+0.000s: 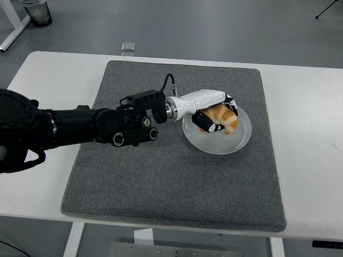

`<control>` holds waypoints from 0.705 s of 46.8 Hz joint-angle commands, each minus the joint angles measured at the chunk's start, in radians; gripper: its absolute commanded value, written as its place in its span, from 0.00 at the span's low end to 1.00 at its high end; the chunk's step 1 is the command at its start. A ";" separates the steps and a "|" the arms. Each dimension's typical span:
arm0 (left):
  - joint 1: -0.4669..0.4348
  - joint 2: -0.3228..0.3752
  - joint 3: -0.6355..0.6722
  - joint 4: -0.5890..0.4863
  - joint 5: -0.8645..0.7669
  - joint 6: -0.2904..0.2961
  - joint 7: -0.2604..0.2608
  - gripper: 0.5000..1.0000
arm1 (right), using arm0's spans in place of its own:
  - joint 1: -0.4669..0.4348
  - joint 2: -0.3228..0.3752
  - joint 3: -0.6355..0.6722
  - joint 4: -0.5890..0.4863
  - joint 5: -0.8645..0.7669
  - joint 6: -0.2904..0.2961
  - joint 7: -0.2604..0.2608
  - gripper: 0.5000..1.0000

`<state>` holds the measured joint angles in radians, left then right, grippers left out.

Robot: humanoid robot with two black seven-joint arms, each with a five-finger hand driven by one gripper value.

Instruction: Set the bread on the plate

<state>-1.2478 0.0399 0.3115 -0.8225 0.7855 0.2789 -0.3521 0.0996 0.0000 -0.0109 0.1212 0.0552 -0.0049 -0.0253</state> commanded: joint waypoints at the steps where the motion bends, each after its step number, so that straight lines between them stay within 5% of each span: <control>1: 0.013 0.000 -0.002 0.014 0.000 0.000 -0.001 0.00 | 0.000 0.000 0.000 0.000 0.000 0.000 -0.001 0.90; 23: 0.041 0.000 -0.011 0.040 -0.017 0.009 -0.001 0.02 | 0.000 0.000 0.002 0.000 0.000 0.000 -0.001 0.90; 33: 0.057 -0.005 -0.031 0.054 -0.020 0.009 -0.001 0.40 | 0.000 0.000 0.002 0.000 0.000 0.000 -0.001 0.90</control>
<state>-1.1974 0.0358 0.2903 -0.7743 0.7669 0.2884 -0.3528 0.0991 0.0000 -0.0092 0.1210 0.0552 -0.0044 -0.0256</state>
